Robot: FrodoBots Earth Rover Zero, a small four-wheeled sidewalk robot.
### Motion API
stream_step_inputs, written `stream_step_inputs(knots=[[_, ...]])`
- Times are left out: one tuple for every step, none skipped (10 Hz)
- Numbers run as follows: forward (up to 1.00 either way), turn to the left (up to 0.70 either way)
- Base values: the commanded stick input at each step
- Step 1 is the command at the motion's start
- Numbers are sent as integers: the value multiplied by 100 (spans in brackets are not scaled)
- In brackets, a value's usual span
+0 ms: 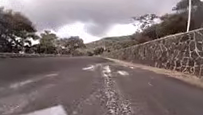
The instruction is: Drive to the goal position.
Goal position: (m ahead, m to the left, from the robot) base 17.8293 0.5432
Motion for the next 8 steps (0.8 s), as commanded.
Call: stream_step_inputs(knots=[[100, -10], [100, -28], [100, -28], [100, -28], [100, -27], [100, -19], [100, -3], [100, 0]])
